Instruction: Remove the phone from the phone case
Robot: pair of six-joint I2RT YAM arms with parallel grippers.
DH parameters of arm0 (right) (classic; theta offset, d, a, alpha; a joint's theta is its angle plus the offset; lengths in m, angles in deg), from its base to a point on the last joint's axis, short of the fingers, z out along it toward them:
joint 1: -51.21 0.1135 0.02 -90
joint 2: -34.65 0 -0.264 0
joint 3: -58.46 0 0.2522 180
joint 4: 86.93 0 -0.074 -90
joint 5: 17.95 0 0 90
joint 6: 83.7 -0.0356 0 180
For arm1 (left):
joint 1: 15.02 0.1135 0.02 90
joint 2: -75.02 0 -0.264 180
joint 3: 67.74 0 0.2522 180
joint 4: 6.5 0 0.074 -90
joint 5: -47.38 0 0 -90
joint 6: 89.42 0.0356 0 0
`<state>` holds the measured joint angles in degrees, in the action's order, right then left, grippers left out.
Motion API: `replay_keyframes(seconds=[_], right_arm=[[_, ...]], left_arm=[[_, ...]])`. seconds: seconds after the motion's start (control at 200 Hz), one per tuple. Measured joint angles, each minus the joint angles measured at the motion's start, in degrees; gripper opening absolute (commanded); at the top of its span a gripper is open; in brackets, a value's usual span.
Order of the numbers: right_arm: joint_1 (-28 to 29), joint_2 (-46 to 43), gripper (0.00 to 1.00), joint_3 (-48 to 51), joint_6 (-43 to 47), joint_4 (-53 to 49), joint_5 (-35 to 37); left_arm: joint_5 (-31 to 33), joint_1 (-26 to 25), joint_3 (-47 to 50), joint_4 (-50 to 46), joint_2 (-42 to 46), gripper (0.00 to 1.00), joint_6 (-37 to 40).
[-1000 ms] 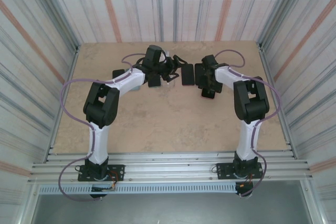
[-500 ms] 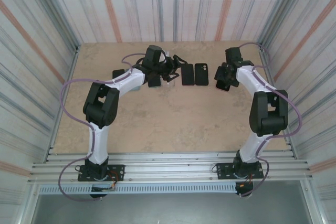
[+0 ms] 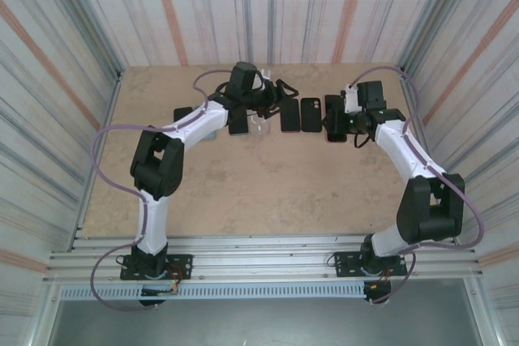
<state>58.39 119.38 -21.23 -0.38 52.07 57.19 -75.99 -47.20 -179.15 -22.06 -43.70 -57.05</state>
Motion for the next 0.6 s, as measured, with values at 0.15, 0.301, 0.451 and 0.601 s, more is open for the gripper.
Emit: replay_keyframes(seconds=[0.15,0.301,0.451,0.601], right_arm=[[2.93,-2.27,0.38,0.17,1.55,1.01,-4.07],[3.91,-3.02,0.38,0.22,1.62,1.60,-6.47],[4.48,-3.30,0.37,0.22,1.57,1.92,-7.26],[4.94,-3.34,0.37,0.22,1.33,1.92,-7.52]], left_arm=[[1.44,-2.38,-4.44,-3.39,0.00,0.71,6.32],[2.99,-4.24,-6.75,-6.84,0.00,0.64,11.65],[3.48,-4.87,-7.48,-8.63,0.00,0.50,14.36],[3.37,-5.22,-7.98,-8.98,0.00,0.37,15.67]])
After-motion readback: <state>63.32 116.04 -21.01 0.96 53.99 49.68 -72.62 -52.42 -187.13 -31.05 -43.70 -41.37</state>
